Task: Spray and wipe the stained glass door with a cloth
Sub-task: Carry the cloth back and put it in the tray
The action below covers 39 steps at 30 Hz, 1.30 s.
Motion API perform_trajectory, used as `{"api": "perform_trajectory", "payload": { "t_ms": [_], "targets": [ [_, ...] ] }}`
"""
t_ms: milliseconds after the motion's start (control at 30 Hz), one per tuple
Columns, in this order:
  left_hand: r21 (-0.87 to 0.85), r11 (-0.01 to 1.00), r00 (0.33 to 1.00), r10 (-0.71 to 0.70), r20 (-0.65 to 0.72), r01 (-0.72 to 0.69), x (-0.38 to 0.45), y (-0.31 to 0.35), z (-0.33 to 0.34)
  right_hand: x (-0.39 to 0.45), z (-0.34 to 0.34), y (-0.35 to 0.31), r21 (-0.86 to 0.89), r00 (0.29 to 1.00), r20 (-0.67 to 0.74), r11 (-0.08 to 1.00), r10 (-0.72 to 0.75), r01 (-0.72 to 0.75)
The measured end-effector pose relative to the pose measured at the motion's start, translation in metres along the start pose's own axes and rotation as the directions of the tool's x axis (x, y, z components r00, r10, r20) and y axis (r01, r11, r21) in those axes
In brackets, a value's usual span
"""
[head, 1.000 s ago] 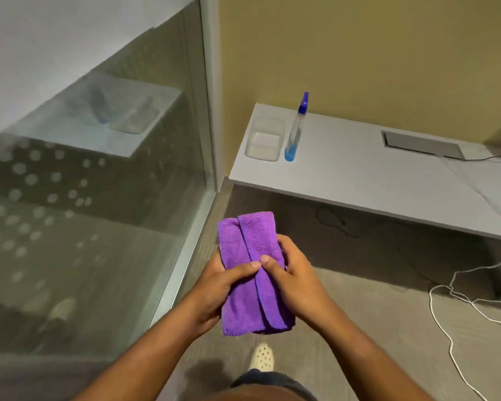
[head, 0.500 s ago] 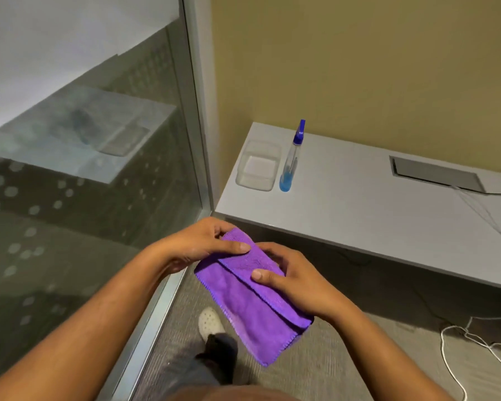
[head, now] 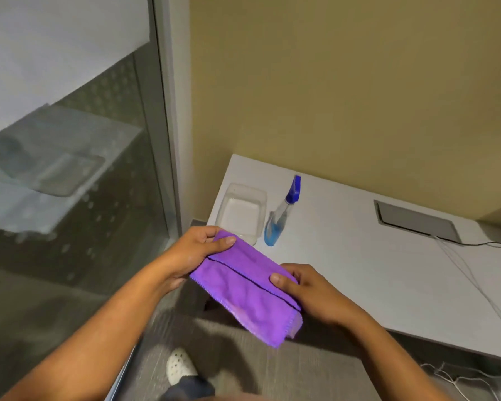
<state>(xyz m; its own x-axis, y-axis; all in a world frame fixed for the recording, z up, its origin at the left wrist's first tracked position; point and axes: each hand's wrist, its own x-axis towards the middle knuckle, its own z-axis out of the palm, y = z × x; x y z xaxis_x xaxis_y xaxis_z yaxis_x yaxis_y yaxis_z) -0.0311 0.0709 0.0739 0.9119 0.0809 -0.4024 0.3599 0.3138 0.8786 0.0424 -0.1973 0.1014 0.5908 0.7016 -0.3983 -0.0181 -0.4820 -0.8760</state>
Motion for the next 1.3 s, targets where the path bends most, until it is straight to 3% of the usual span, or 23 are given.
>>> {"api": "perform_trajectory", "payload": {
  "t_ms": [133,267,467,633,800,967,1100,1300],
  "targets": [
    [-0.230,0.960,0.987,-0.160,0.014,0.159,0.028,0.006,-0.028,0.050,-0.006,-0.029,-0.063,0.999,-0.033,0.998,-0.021,0.019],
    [-0.356,0.901,0.968,-0.230,0.096,0.249,0.044,0.007,-0.051,0.080,-0.019,-0.052,-0.259,0.998,0.019,0.964,-0.060,0.063],
    [-0.375,0.923,0.990,-0.118,-0.079,0.080,0.076,0.025,-0.067,0.128,-0.070,-0.101,-0.461,0.979,0.187,0.873,-0.079,0.158],
    [-0.375,0.925,0.995,0.028,-0.098,-0.064,0.103,0.052,-0.067,0.202,-0.112,-0.140,-0.637,0.951,0.289,0.720,-0.108,0.275],
    [-0.177,0.978,0.949,0.053,-0.311,-0.112,0.148,0.078,-0.060,0.295,-0.151,-0.130,-0.711,0.930,0.367,0.654,0.030,0.259],
    [0.260,0.965,0.830,0.125,-0.544,0.026,0.205,0.072,-0.057,0.371,-0.174,-0.084,-0.678,0.869,0.483,0.674,0.108,0.293],
    [0.393,0.913,0.820,0.139,-0.555,0.111,0.239,0.054,-0.047,0.414,-0.182,-0.044,-0.699,0.832,0.547,0.595,0.089,0.396],
    [0.533,0.824,0.820,0.162,-0.549,0.193,0.265,0.038,-0.037,0.433,-0.187,0.010,-0.658,0.806,0.592,0.588,0.016,0.471]
  ]
}}
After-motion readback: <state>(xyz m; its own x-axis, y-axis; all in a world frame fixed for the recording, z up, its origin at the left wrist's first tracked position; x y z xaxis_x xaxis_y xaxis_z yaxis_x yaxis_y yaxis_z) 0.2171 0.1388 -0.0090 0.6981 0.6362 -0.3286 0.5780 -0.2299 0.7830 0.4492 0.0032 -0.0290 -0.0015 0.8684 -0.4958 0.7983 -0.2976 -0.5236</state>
